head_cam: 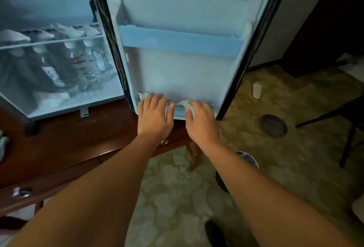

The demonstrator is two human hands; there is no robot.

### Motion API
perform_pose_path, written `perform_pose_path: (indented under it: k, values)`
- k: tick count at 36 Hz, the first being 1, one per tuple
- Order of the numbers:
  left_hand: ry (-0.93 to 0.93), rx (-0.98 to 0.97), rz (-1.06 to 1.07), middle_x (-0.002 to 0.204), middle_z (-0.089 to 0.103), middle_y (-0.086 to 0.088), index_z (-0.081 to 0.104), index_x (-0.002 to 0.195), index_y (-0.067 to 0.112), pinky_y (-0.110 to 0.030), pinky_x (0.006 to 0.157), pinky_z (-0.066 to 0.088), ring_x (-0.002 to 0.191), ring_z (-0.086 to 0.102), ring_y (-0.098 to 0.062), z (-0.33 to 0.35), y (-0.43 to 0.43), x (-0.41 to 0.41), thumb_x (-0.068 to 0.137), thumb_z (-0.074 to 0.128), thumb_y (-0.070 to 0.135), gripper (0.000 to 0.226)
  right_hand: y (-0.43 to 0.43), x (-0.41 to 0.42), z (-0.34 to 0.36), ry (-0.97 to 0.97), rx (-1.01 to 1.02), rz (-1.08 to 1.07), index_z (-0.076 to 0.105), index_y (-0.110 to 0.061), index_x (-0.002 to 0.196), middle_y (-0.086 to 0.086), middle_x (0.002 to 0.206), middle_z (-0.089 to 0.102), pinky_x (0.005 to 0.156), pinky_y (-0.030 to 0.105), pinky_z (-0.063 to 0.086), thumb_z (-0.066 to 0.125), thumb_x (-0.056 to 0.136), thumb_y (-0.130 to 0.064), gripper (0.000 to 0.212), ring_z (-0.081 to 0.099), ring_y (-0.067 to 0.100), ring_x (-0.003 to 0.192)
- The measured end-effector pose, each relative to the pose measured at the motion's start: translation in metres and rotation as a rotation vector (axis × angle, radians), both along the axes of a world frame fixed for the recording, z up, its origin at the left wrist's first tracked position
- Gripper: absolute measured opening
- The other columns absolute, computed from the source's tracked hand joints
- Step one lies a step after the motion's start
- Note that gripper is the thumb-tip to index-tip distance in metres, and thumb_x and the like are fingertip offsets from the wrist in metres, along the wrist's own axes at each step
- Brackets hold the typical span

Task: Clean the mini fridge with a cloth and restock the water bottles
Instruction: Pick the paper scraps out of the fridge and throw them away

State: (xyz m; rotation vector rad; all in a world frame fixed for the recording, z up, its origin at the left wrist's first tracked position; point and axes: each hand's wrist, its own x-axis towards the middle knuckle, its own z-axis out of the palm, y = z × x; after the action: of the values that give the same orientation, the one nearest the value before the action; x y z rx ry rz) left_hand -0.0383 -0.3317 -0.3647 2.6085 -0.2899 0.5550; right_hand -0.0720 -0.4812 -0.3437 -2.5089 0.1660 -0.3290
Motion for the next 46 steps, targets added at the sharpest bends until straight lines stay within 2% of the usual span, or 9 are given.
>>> perform_pose_path:
  k: [6,9,13,23,30,32,36,41,46]
  values:
    - [0.107,0.09,0.045,0.157,0.04,-0.006,0.056,0.135,0.024,-0.05,0.123,0.0,0.154,0.014,-0.027,-0.021,-0.003,0.028,0.1,0.024,0.056,0.057,-0.006,0.032,-0.006,0.063,-0.242,-0.02,0.056,-0.024,0.136,0.01,0.131,0.055,0.101,0.046,0.043,0.047,0.102,-0.04,0.038,0.052,0.031,0.121]
    - [0.142,0.078,0.081,0.149,0.045,-0.006,0.057,0.13,0.025,-0.051,0.121,-0.004,0.151,0.02,-0.025,-0.031,-0.006,0.039,0.099,0.027,0.055,0.053,-0.009,0.043,-0.016,0.095,-0.338,-0.025,0.056,-0.027,0.134,0.008,0.127,0.055,0.1,0.046,0.036,0.046,0.101,-0.042,0.037,0.052,0.031,0.119]
    - [0.157,0.106,0.087,0.132,0.057,-0.011,0.062,0.124,0.018,-0.055,0.122,0.008,0.14,0.038,-0.031,-0.041,-0.005,0.045,0.101,0.03,0.052,0.052,-0.01,0.054,-0.028,0.131,-0.382,-0.006,0.058,-0.028,0.13,0.008,0.123,0.056,0.101,0.045,0.033,0.042,0.102,-0.044,0.035,0.052,0.03,0.117]
    - [0.071,0.166,-0.033,0.109,0.066,-0.007,0.069,0.11,0.013,-0.054,0.116,0.023,0.115,0.055,-0.036,-0.046,-0.004,0.057,0.103,0.033,0.046,0.05,-0.005,0.076,-0.037,0.177,-0.274,0.028,0.063,-0.028,0.109,0.002,0.109,0.066,0.088,0.044,0.037,0.032,0.104,-0.047,0.037,0.059,0.027,0.106]
    - [0.079,0.154,-0.018,0.106,0.058,-0.011,0.062,0.102,0.009,-0.056,0.114,0.027,0.107,0.053,-0.037,-0.049,-0.007,0.054,0.105,0.025,0.043,0.05,-0.004,0.082,-0.044,0.167,-0.209,0.012,0.062,-0.028,0.103,-0.001,0.109,0.064,0.083,0.041,0.023,0.027,0.106,-0.044,0.038,0.054,0.024,0.11]
    - [0.089,0.123,-0.011,0.107,0.055,-0.012,0.058,0.103,0.008,-0.055,0.113,0.027,0.109,0.05,-0.036,-0.047,-0.01,0.053,0.105,0.025,0.043,0.048,-0.004,0.083,-0.042,0.157,-0.139,-0.007,0.061,-0.026,0.103,0.0,0.11,0.063,0.088,0.042,0.028,0.027,0.107,-0.041,0.037,0.054,0.024,0.112]
    - [0.087,0.06,-0.003,0.107,0.05,-0.015,0.052,0.103,0.008,-0.053,0.103,0.034,0.099,0.046,-0.035,-0.034,-0.011,0.053,0.105,0.025,0.043,0.045,-0.005,0.076,-0.031,0.015,0.068,-0.021,0.051,-0.026,0.093,0.0,0.103,0.06,0.096,0.049,0.038,0.034,0.109,-0.035,0.024,0.056,0.026,0.106]
    - [0.053,0.04,-0.05,0.103,0.053,-0.015,0.055,0.102,0.006,-0.048,0.088,0.038,0.092,0.047,-0.034,-0.015,-0.009,0.041,0.104,0.028,0.045,0.048,-0.002,0.055,-0.019,-0.113,0.062,-0.029,0.063,-0.015,0.1,-0.003,0.099,0.063,0.09,0.038,0.028,0.042,0.107,-0.032,0.027,0.057,0.023,0.102]
    - [0.117,-0.029,-0.123,0.105,0.055,-0.015,0.057,0.109,0.003,-0.048,0.086,0.042,0.096,0.05,-0.035,0.001,-0.013,0.021,0.102,0.025,0.049,0.056,-0.002,0.031,-0.007,-0.153,0.16,-0.049,0.062,-0.01,0.103,0.005,0.102,0.065,0.093,0.045,0.038,0.047,0.106,-0.034,0.028,0.057,0.027,0.103]
